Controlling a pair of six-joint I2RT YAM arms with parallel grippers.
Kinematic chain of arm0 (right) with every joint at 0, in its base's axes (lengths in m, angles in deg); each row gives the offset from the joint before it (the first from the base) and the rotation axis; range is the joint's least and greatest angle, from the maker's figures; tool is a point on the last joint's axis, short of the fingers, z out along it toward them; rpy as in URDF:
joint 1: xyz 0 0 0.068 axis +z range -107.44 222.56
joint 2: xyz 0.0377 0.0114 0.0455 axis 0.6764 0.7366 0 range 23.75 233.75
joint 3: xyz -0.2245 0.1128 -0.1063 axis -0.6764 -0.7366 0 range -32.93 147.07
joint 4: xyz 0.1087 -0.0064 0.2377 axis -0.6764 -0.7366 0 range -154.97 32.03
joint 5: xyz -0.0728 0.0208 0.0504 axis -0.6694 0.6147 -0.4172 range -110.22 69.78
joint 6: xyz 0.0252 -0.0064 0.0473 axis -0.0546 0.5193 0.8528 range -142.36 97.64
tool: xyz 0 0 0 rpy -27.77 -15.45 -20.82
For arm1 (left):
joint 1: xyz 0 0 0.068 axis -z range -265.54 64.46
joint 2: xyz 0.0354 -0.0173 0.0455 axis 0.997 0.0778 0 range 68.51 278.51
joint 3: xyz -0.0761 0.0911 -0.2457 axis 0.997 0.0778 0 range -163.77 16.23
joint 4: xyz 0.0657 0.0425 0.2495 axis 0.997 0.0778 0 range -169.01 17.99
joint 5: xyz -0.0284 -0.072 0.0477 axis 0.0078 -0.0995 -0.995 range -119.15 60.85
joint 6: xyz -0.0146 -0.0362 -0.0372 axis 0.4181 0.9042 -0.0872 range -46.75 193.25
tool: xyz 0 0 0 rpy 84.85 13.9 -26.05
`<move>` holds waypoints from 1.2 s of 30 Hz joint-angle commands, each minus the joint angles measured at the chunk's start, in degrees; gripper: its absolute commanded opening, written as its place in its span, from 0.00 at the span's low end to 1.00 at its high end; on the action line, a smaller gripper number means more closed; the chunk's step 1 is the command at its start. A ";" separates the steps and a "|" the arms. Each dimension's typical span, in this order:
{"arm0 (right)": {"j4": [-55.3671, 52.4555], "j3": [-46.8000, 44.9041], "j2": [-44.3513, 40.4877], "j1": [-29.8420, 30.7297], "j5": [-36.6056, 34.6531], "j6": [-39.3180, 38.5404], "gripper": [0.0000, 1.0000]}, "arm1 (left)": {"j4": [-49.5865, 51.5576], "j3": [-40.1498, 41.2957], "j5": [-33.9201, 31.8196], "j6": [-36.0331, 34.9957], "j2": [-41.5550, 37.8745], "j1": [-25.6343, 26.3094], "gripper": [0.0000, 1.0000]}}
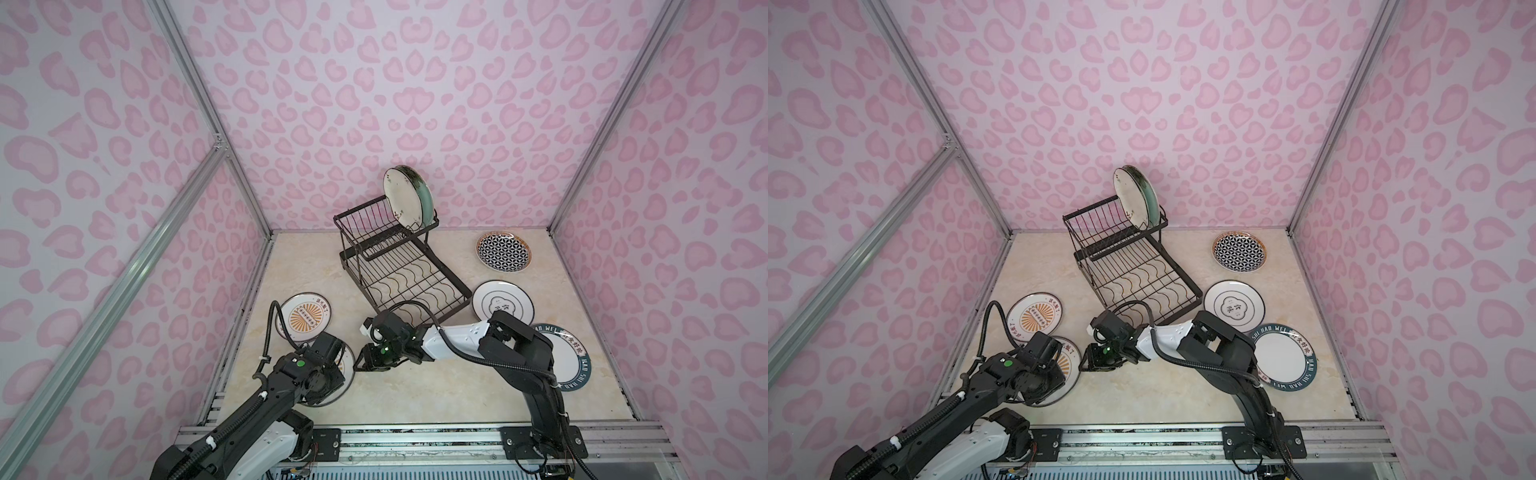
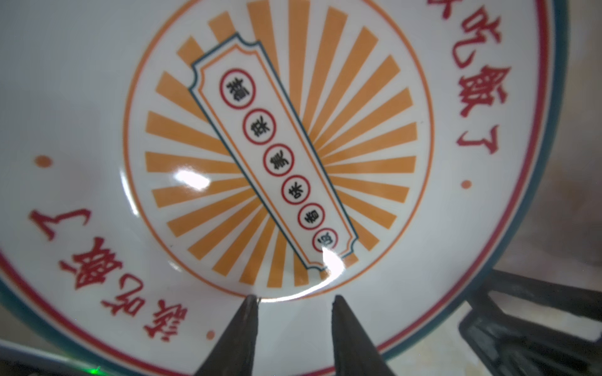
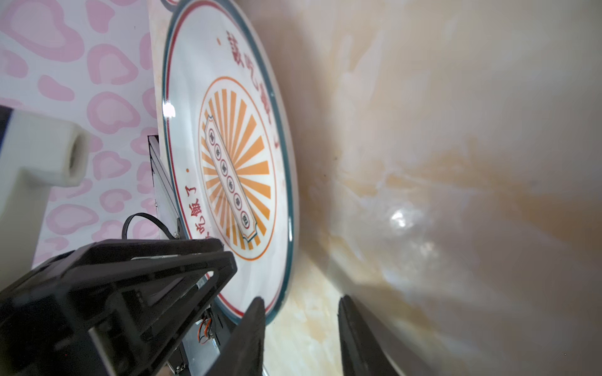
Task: Load plates into a dish rack
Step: Pick up the plate from the bottom-left of the table.
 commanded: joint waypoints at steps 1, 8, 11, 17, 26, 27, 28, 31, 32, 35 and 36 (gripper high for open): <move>2.14 0.95 1.88 -0.01 2.52 1.12 0.36 | -1.05 0.02 0.32 0.71 -0.28 0.00 0.41; 2.37 3.72 4.67 -0.06 3.85 1.66 0.31 | -0.58 -1.35 0.07 0.19 -0.04 0.00 0.41; 2.63 4.53 5.65 -0.11 4.09 2.13 0.30 | -0.20 -1.57 -0.12 0.10 -0.22 0.00 0.41; 3.33 5.11 6.74 -0.61 3.43 3.46 0.17 | -0.02 -1.73 -0.31 0.19 -0.69 0.00 0.41; 5.48 1.54 3.58 -2.26 0.19 4.39 0.00 | 1.01 -3.60 -1.43 -0.16 -1.12 0.00 0.41; 5.70 0.95 2.86 -2.52 -0.20 4.48 0.00 | 1.27 -3.94 -1.66 -0.25 -1.20 0.00 0.41; 5.71 0.33 2.18 -2.70 -0.53 4.37 0.00 | 1.37 -4.19 -1.86 -0.27 -1.20 0.00 0.41; 5.56 -1.31 -0.29 -3.48 -1.83 3.86 0.00 | 1.56 -4.88 -2.34 -0.64 -1.28 0.00 0.41; 5.21 -1.63 -1.08 -3.80 -2.09 3.50 0.00 | 1.35 -5.03 -2.21 -0.96 -1.13 0.00 0.41; 3.92 -2.35 -3.11 -4.51 -2.55 2.10 0.00 | 0.75 -5.57 -1.37 -1.94 -0.35 0.00 0.41; 2.92 -2.35 -3.60 -4.68 -2.65 1.28 0.00 | 0.98 -6.10 -1.49 -2.37 0.00 0.00 0.41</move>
